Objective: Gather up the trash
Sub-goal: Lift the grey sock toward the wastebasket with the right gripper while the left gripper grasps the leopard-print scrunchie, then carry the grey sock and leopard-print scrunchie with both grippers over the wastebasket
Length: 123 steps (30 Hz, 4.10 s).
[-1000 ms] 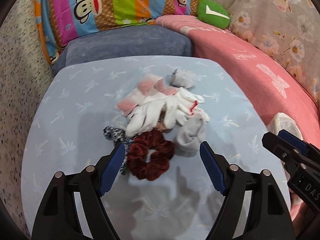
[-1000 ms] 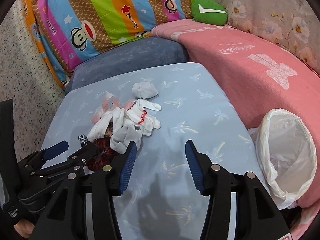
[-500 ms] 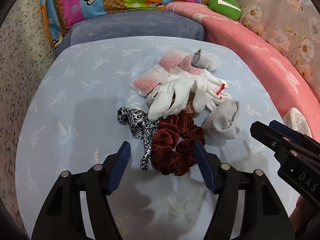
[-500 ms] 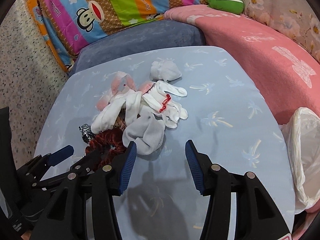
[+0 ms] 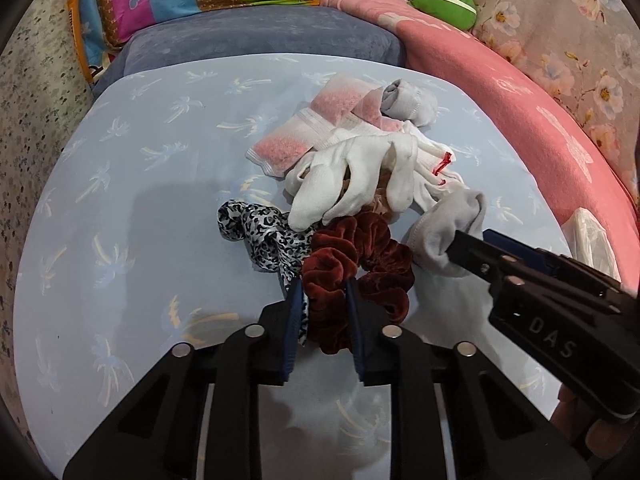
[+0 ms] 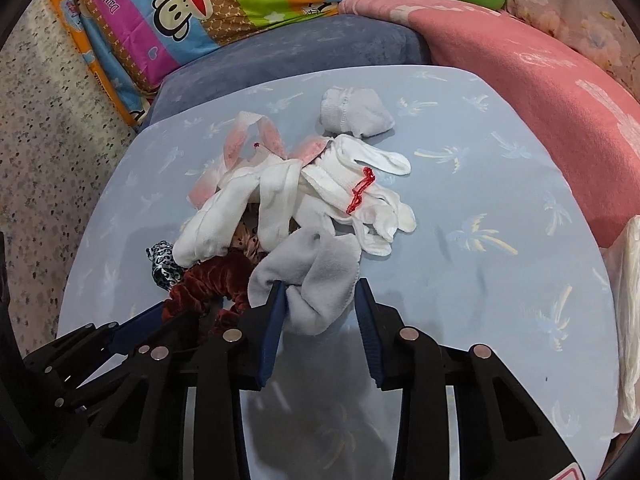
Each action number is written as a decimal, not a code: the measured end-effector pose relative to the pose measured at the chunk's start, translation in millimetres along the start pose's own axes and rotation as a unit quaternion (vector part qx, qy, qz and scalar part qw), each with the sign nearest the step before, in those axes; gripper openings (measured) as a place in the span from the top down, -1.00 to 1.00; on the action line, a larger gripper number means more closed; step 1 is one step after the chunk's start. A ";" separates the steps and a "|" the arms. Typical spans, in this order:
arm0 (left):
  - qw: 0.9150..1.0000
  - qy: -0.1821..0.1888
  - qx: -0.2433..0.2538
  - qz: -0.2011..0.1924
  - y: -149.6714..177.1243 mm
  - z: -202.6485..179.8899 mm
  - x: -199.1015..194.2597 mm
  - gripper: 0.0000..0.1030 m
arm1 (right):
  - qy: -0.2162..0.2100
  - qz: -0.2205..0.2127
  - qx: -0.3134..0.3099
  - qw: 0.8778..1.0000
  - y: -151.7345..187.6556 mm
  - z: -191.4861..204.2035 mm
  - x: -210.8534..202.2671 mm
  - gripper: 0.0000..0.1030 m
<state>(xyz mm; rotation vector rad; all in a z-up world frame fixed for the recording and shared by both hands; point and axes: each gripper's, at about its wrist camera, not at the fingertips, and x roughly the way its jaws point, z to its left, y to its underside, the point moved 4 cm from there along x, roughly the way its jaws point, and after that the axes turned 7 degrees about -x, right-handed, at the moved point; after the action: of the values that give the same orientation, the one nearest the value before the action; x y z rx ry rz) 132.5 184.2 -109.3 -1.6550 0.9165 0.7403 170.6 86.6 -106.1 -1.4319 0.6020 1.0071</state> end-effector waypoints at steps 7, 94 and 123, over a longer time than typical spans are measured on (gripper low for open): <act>1.000 0.016 0.008 -0.010 -1.5 -9.4 -12.3 0.79 | -0.005 -0.006 -0.010 1.000 1.5 5.0 -8.6 0.75; 0.996 0.062 0.037 0.048 17.5 -137.1 18.0 -0.17 | 0.035 -0.131 0.145 0.980 79.9 -173.1 -165.1 0.76; 0.987 0.122 0.105 -0.024 -4.5 -211.1 -52.8 0.92 | 0.033 -0.158 0.154 0.975 72.8 -182.3 -182.2 0.75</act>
<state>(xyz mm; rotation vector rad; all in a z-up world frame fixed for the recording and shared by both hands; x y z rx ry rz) 114.5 -8.6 -9.7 -1.5939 1.0838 0.3978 61.4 -137.1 -7.4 -1.2396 0.5317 0.5886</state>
